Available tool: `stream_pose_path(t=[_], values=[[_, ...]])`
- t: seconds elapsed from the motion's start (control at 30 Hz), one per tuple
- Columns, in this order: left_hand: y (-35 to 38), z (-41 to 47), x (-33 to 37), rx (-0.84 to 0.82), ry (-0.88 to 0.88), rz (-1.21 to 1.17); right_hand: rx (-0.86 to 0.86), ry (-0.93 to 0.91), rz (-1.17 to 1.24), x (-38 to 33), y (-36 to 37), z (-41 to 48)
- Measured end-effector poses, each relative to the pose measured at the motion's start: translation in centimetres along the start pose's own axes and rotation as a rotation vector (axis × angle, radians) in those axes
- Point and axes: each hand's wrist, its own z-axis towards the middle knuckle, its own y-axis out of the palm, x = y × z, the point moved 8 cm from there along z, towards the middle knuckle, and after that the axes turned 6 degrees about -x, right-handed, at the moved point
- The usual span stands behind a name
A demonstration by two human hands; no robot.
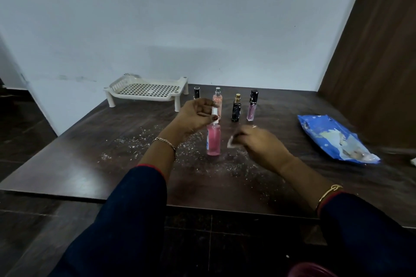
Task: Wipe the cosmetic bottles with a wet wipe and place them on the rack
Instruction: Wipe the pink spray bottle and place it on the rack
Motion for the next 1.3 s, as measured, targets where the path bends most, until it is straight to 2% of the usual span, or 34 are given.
stream_pose_path(t=[0.13,0.27,0.37,0.53,0.67,0.73,0.93,1.0,1.07,1.23,1.3], values=[[-0.5,-0.3,-0.1,0.009,-0.002,0.003,0.238,0.150,0.314,0.5,-2.6,1.9],[-0.8,-0.9,0.3,0.015,-0.005,0.041,0.209,0.095,0.285,-2.3,-2.2,3.4],[-0.7,-1.0,0.7,-0.002,-0.003,0.058,0.278,0.108,0.330,-2.4,-1.7,3.4],[-0.6,-1.1,0.9,-0.008,0.001,0.057,0.360,0.295,0.683,-0.2,-0.4,2.9],[-0.6,-1.2,0.8,-0.006,0.009,0.043,0.386,0.471,1.058,1.4,1.4,2.0],[-0.8,-1.3,0.8,0.000,0.028,0.071,0.409,0.481,1.017,1.3,1.2,1.8],[-1.0,-1.2,1.1,0.036,0.096,0.151,0.317,0.075,0.148,-4.6,-2.0,2.6],[-1.1,-1.2,1.3,0.048,0.111,0.171,0.293,-0.013,-0.029,-5.7,-1.6,2.5],[-1.1,-1.3,1.3,0.041,0.109,0.172,0.290,-0.012,0.022,-5.3,-1.5,2.4],[-0.9,-1.2,1.3,0.021,0.084,0.167,0.371,0.183,0.484,-1.9,-1.7,1.8],[-0.8,-1.2,1.4,0.009,0.084,0.179,0.377,0.251,0.596,-0.9,-1.5,1.7]])
